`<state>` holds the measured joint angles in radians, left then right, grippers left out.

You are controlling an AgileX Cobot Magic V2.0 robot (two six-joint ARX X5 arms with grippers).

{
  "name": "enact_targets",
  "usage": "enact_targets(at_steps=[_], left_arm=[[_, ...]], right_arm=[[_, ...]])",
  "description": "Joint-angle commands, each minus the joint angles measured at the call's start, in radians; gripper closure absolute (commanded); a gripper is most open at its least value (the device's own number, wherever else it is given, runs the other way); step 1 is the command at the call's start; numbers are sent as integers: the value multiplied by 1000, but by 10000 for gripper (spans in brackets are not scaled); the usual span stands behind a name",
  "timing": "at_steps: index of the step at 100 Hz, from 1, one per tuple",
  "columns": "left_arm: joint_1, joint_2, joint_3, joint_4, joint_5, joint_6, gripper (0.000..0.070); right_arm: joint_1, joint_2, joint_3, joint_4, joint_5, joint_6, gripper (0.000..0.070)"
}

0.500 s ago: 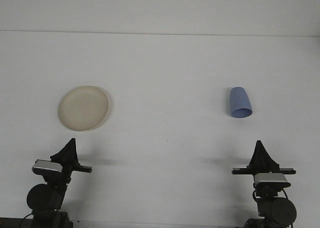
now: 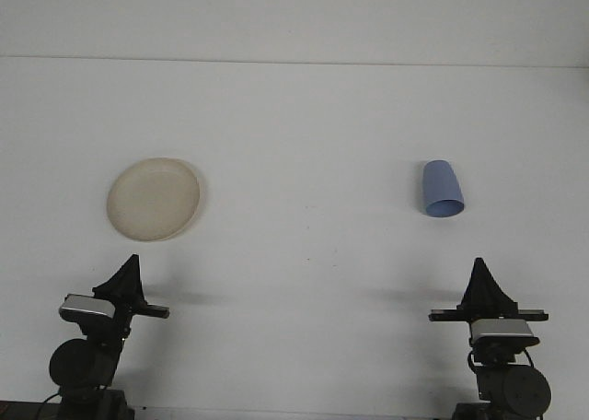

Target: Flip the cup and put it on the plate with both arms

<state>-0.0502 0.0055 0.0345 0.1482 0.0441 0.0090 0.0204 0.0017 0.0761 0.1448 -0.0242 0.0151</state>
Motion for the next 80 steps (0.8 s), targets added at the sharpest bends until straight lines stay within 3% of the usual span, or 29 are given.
enact_targets(at_steps=[1, 23, 80], left_arm=[[0, -2, -20, 10, 1, -2, 688], [0, -2, -20, 11, 1, -2, 688], [0, -2, -20, 10, 1, -2, 689]], right_arm=[[1, 0, 51, -15, -2, -6, 700], [1, 57, 239, -217, 1, -46, 700], [1, 526, 849, -874, -1, -37, 700]])
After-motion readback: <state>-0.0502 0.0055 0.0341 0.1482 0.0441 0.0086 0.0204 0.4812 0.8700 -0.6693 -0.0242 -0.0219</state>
